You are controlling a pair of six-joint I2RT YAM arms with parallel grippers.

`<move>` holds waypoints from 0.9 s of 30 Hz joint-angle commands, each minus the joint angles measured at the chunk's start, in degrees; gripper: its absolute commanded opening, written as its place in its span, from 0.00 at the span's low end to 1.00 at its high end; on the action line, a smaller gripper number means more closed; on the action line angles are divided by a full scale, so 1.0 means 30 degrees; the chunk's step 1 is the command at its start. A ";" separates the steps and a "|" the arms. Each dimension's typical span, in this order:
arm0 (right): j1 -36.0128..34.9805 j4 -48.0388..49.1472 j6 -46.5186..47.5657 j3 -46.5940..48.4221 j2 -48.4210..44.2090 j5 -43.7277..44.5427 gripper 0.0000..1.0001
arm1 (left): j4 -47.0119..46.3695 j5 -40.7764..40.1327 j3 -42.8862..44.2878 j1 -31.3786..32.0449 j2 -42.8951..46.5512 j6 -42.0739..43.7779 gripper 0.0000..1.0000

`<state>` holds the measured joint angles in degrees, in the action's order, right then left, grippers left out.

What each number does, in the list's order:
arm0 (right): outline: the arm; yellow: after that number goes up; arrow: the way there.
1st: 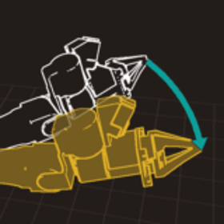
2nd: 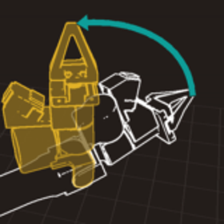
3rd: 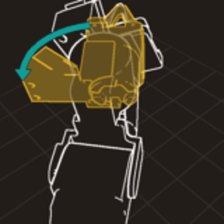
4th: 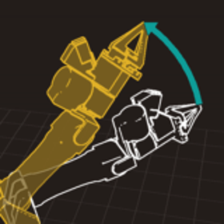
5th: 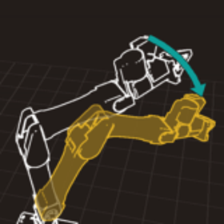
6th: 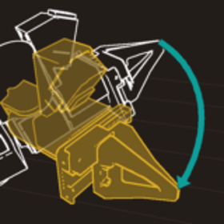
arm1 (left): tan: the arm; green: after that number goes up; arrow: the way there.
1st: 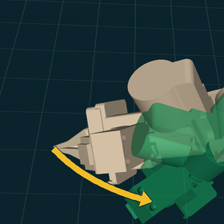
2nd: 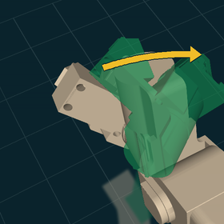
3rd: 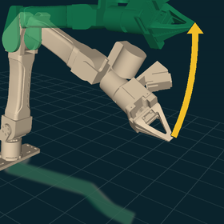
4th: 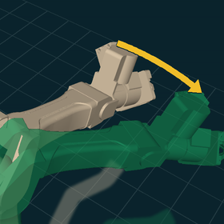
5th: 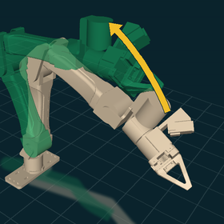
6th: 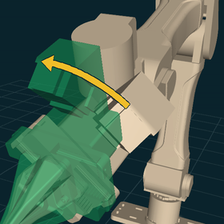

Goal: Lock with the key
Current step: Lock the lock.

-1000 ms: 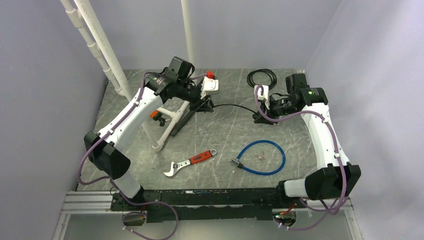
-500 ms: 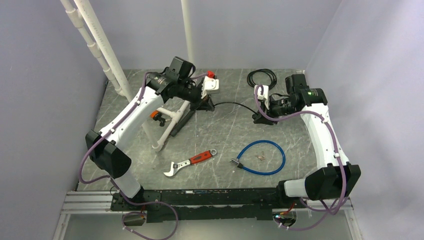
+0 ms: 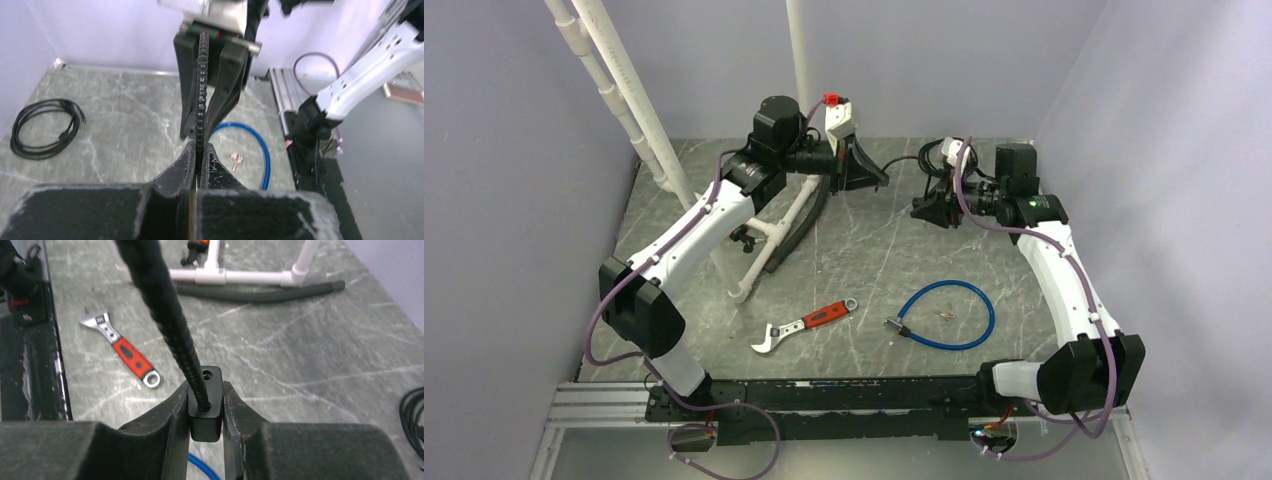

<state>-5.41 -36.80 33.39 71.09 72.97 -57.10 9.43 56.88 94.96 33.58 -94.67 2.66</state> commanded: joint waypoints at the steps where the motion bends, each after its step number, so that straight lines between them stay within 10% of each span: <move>1: -0.0917 0.6798 -0.5197 -0.0656 -0.0757 -0.1466 0.00 | -0.7742 0.0862 -0.0356 0.0292 -0.0721 -0.7102 0.00; 27: -0.2528 0.9157 -0.7235 -0.1158 -0.1935 -0.1957 0.00 | -0.8459 -0.0054 -0.0484 0.1517 -0.1400 -0.7623 0.00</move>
<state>-11.86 -12.80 10.90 67.31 69.82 -60.58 -14.39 57.12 93.84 37.01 -98.54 -19.44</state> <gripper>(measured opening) 0.260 0.026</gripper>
